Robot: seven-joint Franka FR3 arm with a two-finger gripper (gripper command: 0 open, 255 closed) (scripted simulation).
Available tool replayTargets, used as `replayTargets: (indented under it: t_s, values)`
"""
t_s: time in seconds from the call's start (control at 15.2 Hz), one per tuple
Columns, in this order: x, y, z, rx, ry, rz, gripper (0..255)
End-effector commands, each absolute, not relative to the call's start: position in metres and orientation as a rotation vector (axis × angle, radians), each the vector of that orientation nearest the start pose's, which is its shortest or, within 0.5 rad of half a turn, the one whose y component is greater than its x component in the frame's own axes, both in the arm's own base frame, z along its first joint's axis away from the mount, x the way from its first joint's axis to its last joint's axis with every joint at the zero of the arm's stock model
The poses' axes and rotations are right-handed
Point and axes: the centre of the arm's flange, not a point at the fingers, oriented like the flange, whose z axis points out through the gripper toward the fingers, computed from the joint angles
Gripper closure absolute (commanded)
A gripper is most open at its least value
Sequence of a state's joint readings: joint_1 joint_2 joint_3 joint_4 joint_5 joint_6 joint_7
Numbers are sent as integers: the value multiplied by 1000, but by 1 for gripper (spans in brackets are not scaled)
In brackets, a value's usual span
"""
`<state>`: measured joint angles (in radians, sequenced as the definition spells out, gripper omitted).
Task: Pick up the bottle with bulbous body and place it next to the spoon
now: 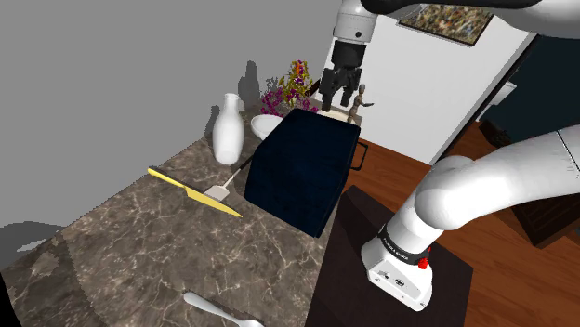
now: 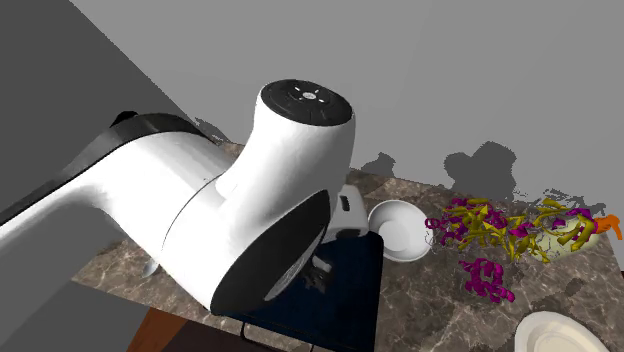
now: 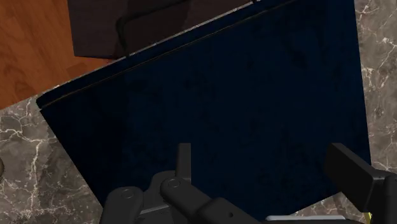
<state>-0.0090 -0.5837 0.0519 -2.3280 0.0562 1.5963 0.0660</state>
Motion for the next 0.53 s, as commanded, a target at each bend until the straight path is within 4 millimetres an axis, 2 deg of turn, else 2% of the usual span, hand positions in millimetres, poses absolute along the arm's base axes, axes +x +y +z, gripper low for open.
replayTargets:
  t_s: [0.0,0.46]
  values:
    - [383,33,532,-3113,67,238,0]
    - [470,65,512,-3117,84,258,0]
